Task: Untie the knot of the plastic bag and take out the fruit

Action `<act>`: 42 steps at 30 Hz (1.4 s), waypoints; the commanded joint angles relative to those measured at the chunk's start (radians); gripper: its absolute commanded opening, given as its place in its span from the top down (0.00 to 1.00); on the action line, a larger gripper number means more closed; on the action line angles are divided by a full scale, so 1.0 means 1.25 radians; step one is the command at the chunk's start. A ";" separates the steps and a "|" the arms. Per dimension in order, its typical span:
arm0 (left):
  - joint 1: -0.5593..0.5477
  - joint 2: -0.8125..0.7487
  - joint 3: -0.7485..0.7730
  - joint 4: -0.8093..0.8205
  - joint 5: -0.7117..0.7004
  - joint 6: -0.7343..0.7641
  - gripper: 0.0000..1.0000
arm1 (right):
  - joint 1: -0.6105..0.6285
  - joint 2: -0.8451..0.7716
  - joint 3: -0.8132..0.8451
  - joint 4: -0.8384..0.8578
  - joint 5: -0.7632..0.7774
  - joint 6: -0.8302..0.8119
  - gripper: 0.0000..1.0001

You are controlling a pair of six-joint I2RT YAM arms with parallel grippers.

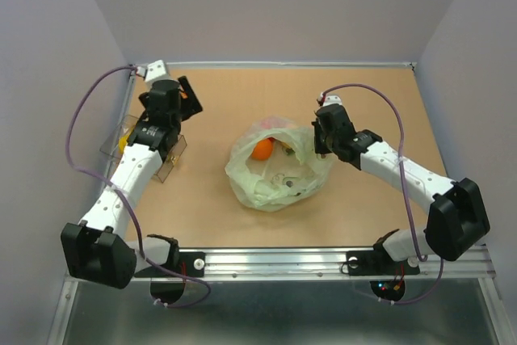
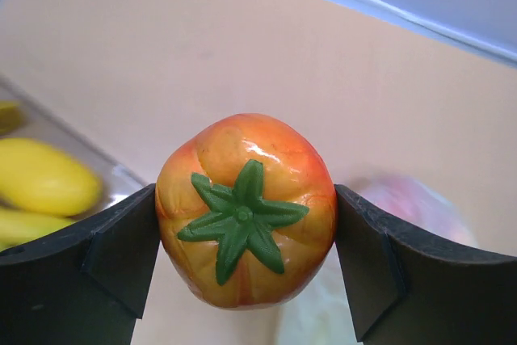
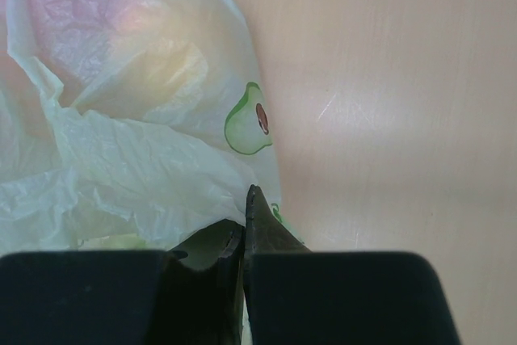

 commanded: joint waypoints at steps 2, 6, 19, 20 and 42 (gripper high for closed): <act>0.209 0.031 -0.025 -0.032 -0.077 -0.039 0.61 | -0.005 -0.046 -0.008 0.014 -0.036 -0.014 0.99; 0.347 0.079 -0.042 0.013 -0.099 -0.037 0.59 | -0.005 -0.067 -0.015 0.013 -0.071 -0.017 0.99; 0.451 0.265 0.027 0.099 -0.181 0.034 0.54 | -0.005 -0.068 -0.013 0.010 -0.114 -0.041 0.99; 0.451 0.296 0.033 0.101 -0.174 0.041 0.53 | -0.005 -0.063 -0.014 0.008 -0.114 -0.039 0.99; 0.451 0.376 0.040 0.094 -0.044 0.014 0.20 | -0.005 -0.076 -0.008 -0.007 -0.117 -0.015 0.99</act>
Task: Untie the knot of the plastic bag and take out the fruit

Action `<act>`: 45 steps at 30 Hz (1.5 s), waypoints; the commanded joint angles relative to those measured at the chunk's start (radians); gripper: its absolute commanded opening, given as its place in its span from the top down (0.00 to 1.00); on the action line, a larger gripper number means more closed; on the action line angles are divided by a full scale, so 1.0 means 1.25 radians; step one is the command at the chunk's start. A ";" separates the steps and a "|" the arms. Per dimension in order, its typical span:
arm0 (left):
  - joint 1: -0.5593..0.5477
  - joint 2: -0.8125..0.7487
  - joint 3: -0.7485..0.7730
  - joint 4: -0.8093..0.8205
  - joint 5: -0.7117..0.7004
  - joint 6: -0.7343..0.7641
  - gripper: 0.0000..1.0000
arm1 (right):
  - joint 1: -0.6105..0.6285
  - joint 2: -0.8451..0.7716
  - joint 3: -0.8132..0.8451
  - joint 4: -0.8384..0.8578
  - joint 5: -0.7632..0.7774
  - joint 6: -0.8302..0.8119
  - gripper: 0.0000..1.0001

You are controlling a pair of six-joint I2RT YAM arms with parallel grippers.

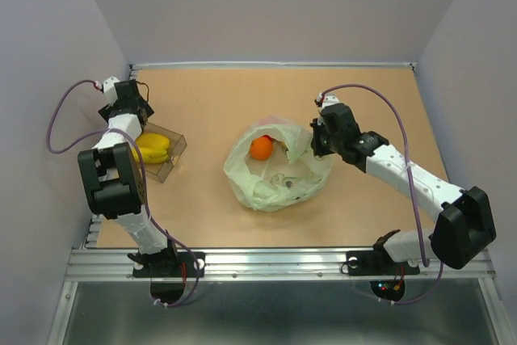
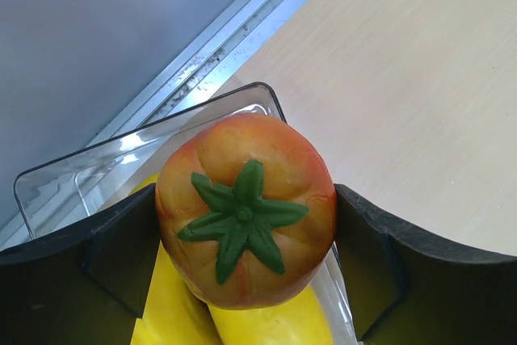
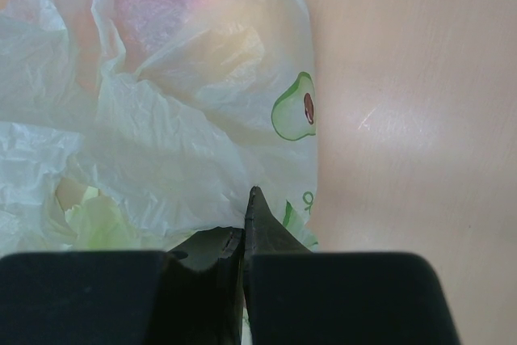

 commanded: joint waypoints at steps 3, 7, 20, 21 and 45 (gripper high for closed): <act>0.001 -0.094 -0.068 -0.030 0.015 -0.025 0.11 | -0.005 -0.031 -0.006 -0.001 0.022 0.005 0.99; 0.001 -0.130 -0.075 -0.040 0.009 -0.014 0.01 | -0.005 -0.036 -0.004 -0.002 0.022 -0.001 0.99; -0.073 -0.302 -0.104 -0.075 0.076 -0.023 0.01 | -0.005 -0.063 0.024 -0.011 0.060 -0.023 0.99; -0.102 -0.343 -0.109 -0.076 0.085 -0.025 0.01 | -0.005 -0.058 0.029 -0.011 0.067 -0.027 0.99; -1.030 -0.255 -0.114 0.004 -0.104 0.011 0.07 | -0.005 -0.037 0.054 -0.010 0.072 0.009 0.99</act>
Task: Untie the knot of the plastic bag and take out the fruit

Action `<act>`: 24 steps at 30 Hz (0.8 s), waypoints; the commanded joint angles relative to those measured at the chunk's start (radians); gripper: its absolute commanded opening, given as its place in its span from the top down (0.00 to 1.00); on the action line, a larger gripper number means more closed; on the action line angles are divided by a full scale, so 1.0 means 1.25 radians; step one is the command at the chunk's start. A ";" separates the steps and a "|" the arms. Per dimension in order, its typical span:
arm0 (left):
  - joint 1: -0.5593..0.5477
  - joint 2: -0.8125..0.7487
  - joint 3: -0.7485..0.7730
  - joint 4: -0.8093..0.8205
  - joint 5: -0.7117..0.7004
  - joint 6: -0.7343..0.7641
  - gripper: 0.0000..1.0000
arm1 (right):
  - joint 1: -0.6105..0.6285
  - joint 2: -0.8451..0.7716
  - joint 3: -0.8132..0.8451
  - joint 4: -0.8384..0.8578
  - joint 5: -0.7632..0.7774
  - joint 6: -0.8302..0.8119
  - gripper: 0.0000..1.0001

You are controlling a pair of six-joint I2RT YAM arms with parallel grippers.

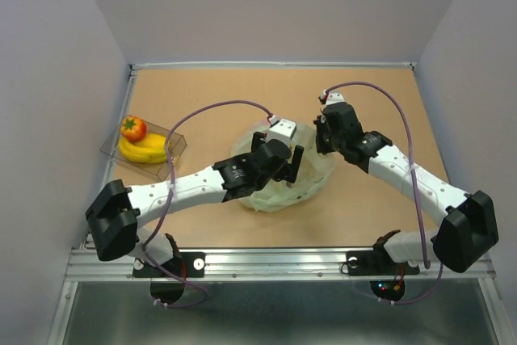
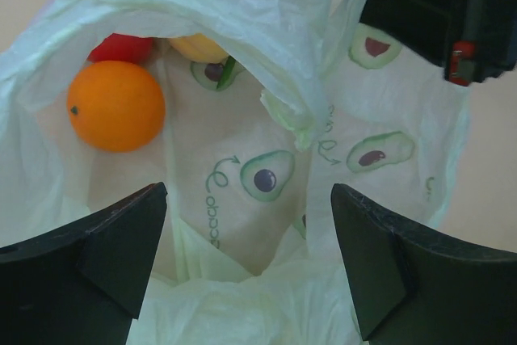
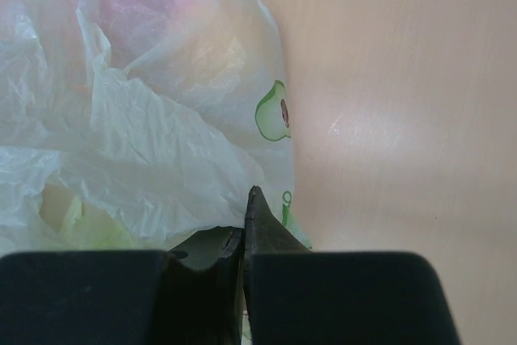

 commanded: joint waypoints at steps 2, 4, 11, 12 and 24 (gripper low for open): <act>0.008 0.073 0.036 0.049 -0.116 0.059 0.07 | -0.005 -0.019 0.042 0.007 0.005 0.021 0.99; 0.017 0.125 0.046 0.047 -0.182 0.069 0.07 | -0.005 -0.019 0.042 0.005 0.002 0.025 0.99; 0.098 0.226 0.078 0.086 -0.243 0.124 0.07 | -0.004 -0.014 0.037 0.007 -0.010 0.038 0.99; 0.107 0.241 0.075 0.110 -0.245 0.131 0.07 | -0.005 -0.013 0.037 0.007 -0.015 0.039 0.99; 0.170 0.378 0.084 0.278 -0.184 0.218 0.06 | -0.004 0.037 0.045 0.007 -0.065 0.053 0.99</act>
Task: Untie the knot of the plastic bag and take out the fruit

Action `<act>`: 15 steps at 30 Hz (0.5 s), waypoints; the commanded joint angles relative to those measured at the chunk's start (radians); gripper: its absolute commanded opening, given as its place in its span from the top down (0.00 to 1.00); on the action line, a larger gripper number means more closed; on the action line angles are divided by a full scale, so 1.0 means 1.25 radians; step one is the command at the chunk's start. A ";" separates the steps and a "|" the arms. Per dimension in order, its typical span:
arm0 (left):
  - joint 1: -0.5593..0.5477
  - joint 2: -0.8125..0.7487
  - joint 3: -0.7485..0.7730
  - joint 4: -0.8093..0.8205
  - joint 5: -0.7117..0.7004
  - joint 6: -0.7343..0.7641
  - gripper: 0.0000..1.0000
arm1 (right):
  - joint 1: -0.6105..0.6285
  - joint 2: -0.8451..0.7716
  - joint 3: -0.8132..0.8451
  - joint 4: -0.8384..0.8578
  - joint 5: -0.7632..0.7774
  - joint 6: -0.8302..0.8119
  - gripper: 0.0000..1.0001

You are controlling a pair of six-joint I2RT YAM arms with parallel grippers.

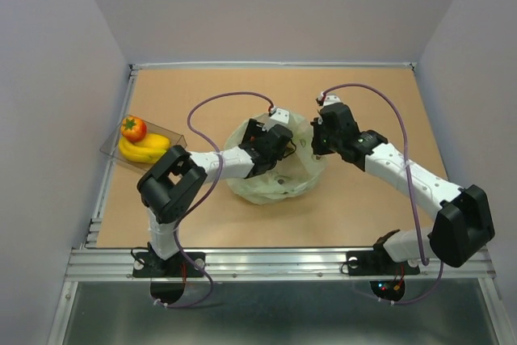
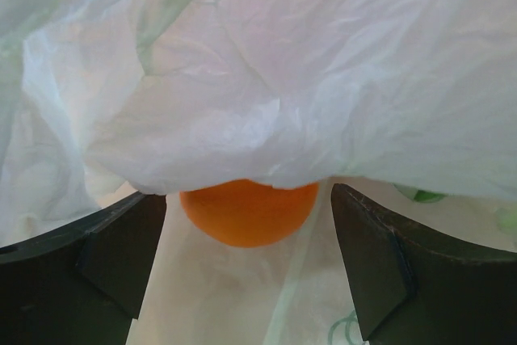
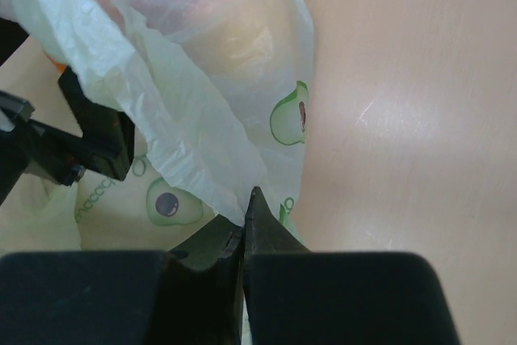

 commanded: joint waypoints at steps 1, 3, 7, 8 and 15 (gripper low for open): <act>0.011 0.037 0.043 0.076 0.009 0.045 0.06 | -0.004 0.015 0.047 0.006 -0.027 0.013 0.99; 0.022 0.053 0.056 0.078 0.007 0.044 0.06 | -0.004 0.023 0.045 0.006 -0.034 0.015 0.99; 0.041 0.078 0.063 0.093 0.007 0.041 0.15 | -0.004 0.034 0.044 0.008 -0.032 0.020 0.99; 0.045 0.079 0.063 0.093 0.008 0.042 0.26 | -0.004 0.035 0.044 0.006 -0.028 0.020 0.99; 0.044 0.005 0.039 0.060 0.045 0.031 0.81 | -0.004 0.033 0.044 0.006 0.008 0.013 0.99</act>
